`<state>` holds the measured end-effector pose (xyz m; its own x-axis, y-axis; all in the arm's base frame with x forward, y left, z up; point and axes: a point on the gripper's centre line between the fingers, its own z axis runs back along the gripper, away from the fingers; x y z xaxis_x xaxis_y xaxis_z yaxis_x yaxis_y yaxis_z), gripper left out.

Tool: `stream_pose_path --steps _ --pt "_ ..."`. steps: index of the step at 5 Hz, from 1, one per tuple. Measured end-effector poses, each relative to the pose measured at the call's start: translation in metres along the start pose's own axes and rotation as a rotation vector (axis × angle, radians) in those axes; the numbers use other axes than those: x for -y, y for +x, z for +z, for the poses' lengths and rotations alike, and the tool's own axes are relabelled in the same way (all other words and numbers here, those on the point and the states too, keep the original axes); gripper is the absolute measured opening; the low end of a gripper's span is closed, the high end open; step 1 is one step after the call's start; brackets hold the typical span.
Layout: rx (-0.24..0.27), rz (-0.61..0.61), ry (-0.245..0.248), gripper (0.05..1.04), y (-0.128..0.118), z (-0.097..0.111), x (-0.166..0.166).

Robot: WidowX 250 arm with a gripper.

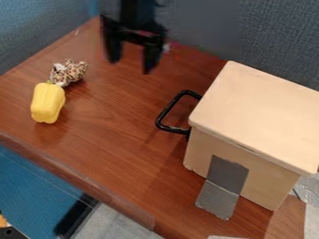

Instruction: Pick up the object and put it on top of the drawer

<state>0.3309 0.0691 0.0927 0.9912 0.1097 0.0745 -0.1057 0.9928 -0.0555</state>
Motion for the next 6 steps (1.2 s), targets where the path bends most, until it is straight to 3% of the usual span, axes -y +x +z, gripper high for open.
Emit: stream_pose_path --steps 1,2,4,6 --pt "0.022 0.061 0.038 1.0 -0.001 -0.001 -0.027" --pt "0.02 0.169 0.113 1.0 -0.01 -0.007 -0.072" --pt "-0.032 0.271 0.195 1.0 -0.012 -0.037 -0.106" --pt "-0.089 0.188 0.249 1.0 0.029 -0.054 -0.125"
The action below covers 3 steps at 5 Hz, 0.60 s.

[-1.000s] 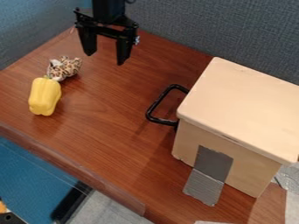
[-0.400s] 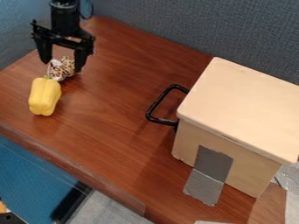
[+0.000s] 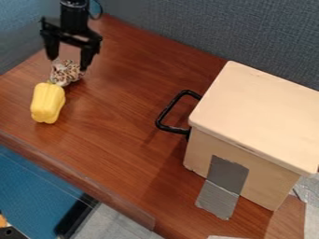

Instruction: Pick up the object and put it on top of the drawer

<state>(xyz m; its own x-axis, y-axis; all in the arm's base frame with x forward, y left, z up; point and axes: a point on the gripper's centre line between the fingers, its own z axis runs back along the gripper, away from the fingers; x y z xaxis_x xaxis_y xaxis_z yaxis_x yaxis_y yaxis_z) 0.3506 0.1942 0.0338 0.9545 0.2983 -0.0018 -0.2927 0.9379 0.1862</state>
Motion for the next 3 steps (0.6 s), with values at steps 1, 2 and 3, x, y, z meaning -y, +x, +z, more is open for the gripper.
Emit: stream_pose_path --steps 1,2,3 --pt "-0.02 -0.051 0.01 1.0 0.012 -0.007 0.006" --pt "-0.044 -0.049 -0.016 0.966 0.013 -0.02 0.013" --pt "-0.052 -0.023 -0.023 0.69 0.011 -0.023 0.016"
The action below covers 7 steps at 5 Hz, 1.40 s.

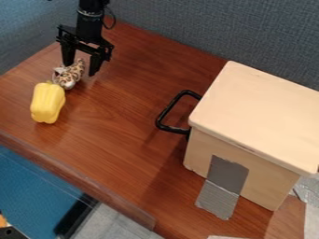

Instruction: Pick up the object and put it on top of the drawer

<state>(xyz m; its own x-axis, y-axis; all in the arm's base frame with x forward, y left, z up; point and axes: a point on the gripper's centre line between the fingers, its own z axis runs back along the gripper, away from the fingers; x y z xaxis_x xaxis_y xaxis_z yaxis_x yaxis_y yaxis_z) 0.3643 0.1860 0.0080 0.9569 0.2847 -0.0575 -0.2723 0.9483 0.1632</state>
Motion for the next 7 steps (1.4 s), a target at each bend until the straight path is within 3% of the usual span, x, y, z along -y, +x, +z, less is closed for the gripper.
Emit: stream_pose_path --steps 1,2,4,7 --pt "-0.013 0.007 -0.015 0.399 -0.007 -0.004 0.008" --pt "0.017 -0.001 -0.018 0.23 -0.007 0.011 0.017" --pt "0.186 0.008 -0.052 0.122 0.01 0.086 0.057" --pt "0.386 -0.125 -0.14 0.111 0.023 0.185 0.179"
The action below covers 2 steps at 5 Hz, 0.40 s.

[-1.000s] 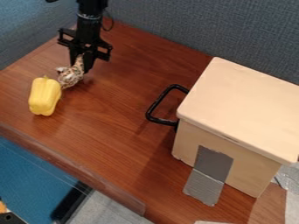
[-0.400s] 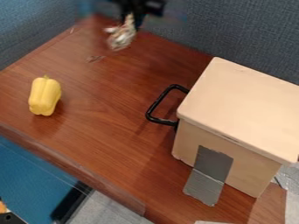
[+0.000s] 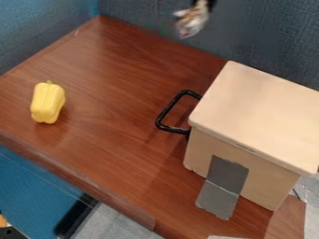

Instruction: Pick up the object and put it on top of the drawer

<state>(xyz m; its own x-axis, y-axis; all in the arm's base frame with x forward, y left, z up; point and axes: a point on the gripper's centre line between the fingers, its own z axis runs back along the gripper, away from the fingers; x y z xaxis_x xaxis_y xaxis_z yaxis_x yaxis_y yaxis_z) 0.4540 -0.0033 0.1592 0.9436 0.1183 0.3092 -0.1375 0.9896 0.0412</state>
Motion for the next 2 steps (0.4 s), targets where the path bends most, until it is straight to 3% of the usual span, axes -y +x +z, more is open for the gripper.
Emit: stream_pose_path --steps 1,2 --pt "0.004 -0.038 -0.022 0.111 -0.003 0.006 0.03" --pt "-0.021 -0.067 -0.045 0.11 -0.018 -0.002 0.059"
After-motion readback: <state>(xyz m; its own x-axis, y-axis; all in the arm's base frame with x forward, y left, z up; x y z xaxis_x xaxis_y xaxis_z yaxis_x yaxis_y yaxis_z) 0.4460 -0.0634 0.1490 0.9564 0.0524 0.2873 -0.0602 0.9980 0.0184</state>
